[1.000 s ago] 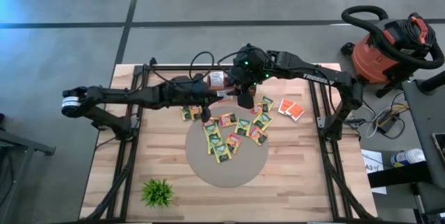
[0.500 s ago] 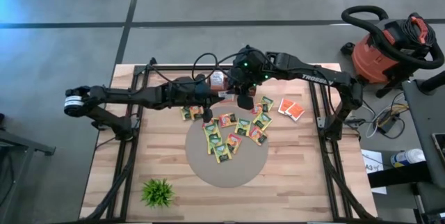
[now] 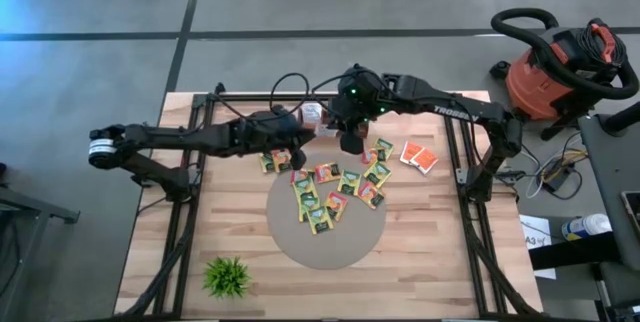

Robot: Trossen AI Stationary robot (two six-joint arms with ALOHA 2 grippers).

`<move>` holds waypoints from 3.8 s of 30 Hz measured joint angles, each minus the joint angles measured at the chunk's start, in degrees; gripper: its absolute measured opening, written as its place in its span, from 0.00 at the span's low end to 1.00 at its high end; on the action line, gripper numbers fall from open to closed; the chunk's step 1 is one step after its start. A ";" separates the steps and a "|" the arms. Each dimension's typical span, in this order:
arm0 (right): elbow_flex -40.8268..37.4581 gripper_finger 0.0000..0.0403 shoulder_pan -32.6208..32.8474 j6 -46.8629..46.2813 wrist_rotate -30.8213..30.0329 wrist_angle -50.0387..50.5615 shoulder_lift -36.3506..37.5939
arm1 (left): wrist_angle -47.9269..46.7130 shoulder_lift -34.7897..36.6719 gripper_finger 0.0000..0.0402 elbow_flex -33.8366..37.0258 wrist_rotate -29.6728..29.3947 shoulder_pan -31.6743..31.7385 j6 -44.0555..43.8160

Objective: Pick & Place Tea
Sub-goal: Put the white tea bag into the left section of the wooden organizer

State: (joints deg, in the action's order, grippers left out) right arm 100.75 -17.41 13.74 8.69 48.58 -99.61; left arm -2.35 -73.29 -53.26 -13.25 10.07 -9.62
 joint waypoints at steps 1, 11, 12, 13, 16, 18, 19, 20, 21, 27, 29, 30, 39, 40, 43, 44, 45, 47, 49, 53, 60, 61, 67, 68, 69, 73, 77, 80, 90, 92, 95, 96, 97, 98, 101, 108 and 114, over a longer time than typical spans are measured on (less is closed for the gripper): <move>-0.13 0.02 -0.40 -0.38 -0.10 -0.51 0.00 | -1.79 0.81 0.17 0.01 -1.19 0.00 -0.94; -4.69 0.02 -5.30 -4.63 0.67 -11.83 -3.49 | -8.34 13.87 0.19 5.43 -3.72 -2.13 -7.02; -4.69 0.02 -5.61 -4.66 1.01 -12.22 -4.85 | -8.31 15.30 0.19 6.48 -4.25 -2.37 -8.08; -4.55 0.02 -5.89 -4.42 1.18 -12.47 -6.33 | -8.37 16.65 0.19 7.59 -4.98 -2.57 -9.04; -2.74 0.02 -6.72 -3.33 1.24 -13.54 -11.15 | -8.41 19.95 0.19 10.48 -6.37 -2.94 -12.41; -0.46 0.02 -7.65 -3.13 1.55 -14.11 -14.25 | -8.56 21.61 0.19 12.14 -6.41 -3.04 -14.58; 0.76 0.02 -8.26 -3.05 1.68 -14.05 -15.76 | -8.61 22.33 0.19 12.89 -6.41 -3.12 -15.69; 2.10 0.02 -8.98 -3.04 1.99 -14.07 -17.34 | -8.71 23.03 0.19 13.58 -6.42 -3.20 -16.65; 3.42 0.02 -9.72 -3.08 2.20 -14.03 -18.96 | -8.78 23.68 0.19 14.16 -6.41 -3.28 -17.53; 13.82 0.02 -12.35 -2.38 2.32 -6.94 -27.61 | -9.08 26.54 0.19 16.57 -6.41 -3.58 -20.74; 17.10 0.02 -12.66 -1.92 3.55 -5.20 -29.71 | -9.25 27.09 0.19 16.78 -6.41 -3.58 -20.70; 18.69 0.02 -12.78 -1.76 4.35 -3.84 -30.81 | -9.26 27.17 0.19 16.79 -6.43 -3.58 -20.55; 28.20 0.02 -12.98 -0.83 4.85 5.57 -37.62 | -9.94 27.54 0.19 16.81 -6.41 -3.58 -18.50; 28.30 0.02 -12.96 -0.38 4.87 5.48 -37.93 | -10.23 27.52 0.19 16.81 -6.41 -3.58 -18.50; 28.52 0.02 -12.98 -0.02 4.83 5.24 -38.27 | -10.37 27.44 0.19 16.86 -6.41 -3.58 -18.48; 28.39 0.02 -12.99 0.01 4.81 5.10 -38.27 | -10.36 27.43 0.19 16.86 -6.44 -3.58 -18.46; 28.09 0.02 -13.04 0.19 4.77 5.05 -38.27 | -10.39 27.43 0.19 16.86 -6.48 -3.58 -18.25; 27.51 0.02 -13.09 0.62 3.39 5.09 -38.27 | -10.71 27.41 0.19 16.86 -6.96 -3.58 -17.60; 27.10 0.02 -13.09 1.29 1.20 5.15 -38.29 | -10.73 27.41 0.19 16.86 -7.51 -3.58 -17.38; 27.06 0.02 -13.12 2.17 0.24 4.67 -38.29 | -10.73 27.41 0.19 16.86 -7.92 -3.56 -17.36; 27.28 0.02 -13.11 3.06 -2.57 2.76 -38.27 | -10.73 27.38 0.19 16.86 -8.92 -3.56 -17.36; 27.28 0.02 -13.11 3.04 -2.62 2.98 -38.27 | -10.73 27.38 0.19 16.86 -9.07 -3.56 -17.36; 27.28 0.02 -13.02 3.03 -2.26 5.19 -38.27 | -10.74 27.38 0.19 16.86 -9.26 -3.56 -17.36; 27.28 0.02 -12.97 3.01 -2.24 5.42 -38.26 | -10.75 27.38 0.19 16.86 -9.26 -3.56 -17.36; 27.28 0.03 -12.90 2.97 -2.25 5.51 -38.23 | -10.75 27.38 0.19 16.86 -9.26 -3.56 -17.34; 27.28 0.10 -12.81 2.99 -2.25 5.48 -37.49 | -10.77 27.38 0.19 16.86 -9.26 -3.56 -17.13; 27.28 0.20 -12.84 2.99 -2.30 5.43 -36.82 | -10.84 27.38 0.19 16.86 -9.23 -3.56 -17.08; 27.28 0.26 -12.83 2.99 -2.41 6.17 -35.88 | -11.48 27.38 0.19 16.88 -9.21 -3.56 -17.08; 25.11 0.32 -12.78 1.69 -2.98 16.31 -30.71 | -12.23 27.38 0.19 16.88 -9.19 -3.56 -17.02; 23.12 0.31 -12.81 -0.02 -1.58 16.23 -28.97 | -12.26 27.38 0.19 16.88 -9.17 -3.56 -16.31; 17.48 0.29 -12.83 -2.84 -0.89 13.55 -25.04 | -12.26 27.38 0.19 16.88 -9.15 -3.56 -14.97; 14.92 0.28 -12.76 -4.03 -0.85 12.02 -23.39 | -12.28 27.38 0.19 16.88 -9.15 -3.56 -14.41; 11.86 0.27 -12.73 -5.30 -0.84 10.16 -21.23 | -12.28 27.38 0.19 16.88 -9.15 -3.56 -13.94; 8.47 0.27 -12.69 -6.52 -0.89 7.98 -18.95 | -12.28 27.38 0.19 16.88 -9.15 -3.56 -13.41; -3.17 0.25 -12.59 -11.07 -1.27 0.54 -10.18 | -12.30 27.38 0.19 16.88 -9.15 -3.56 -11.67; -26.16 0.25 -11.48 -25.58 -6.73 -4.90 7.20 | -12.28 27.38 0.19 16.88 -9.15 -3.56 -6.87; -37.91 0.27 -7.79 -40.40 -12.87 -0.61 15.19 | -12.28 27.38 0.19 16.88 -9.15 -3.52 -2.18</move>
State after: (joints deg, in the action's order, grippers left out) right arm 62.84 -25.20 -26.66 -4.18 47.97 -84.42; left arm -14.63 -45.91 -36.38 -22.39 6.55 -11.80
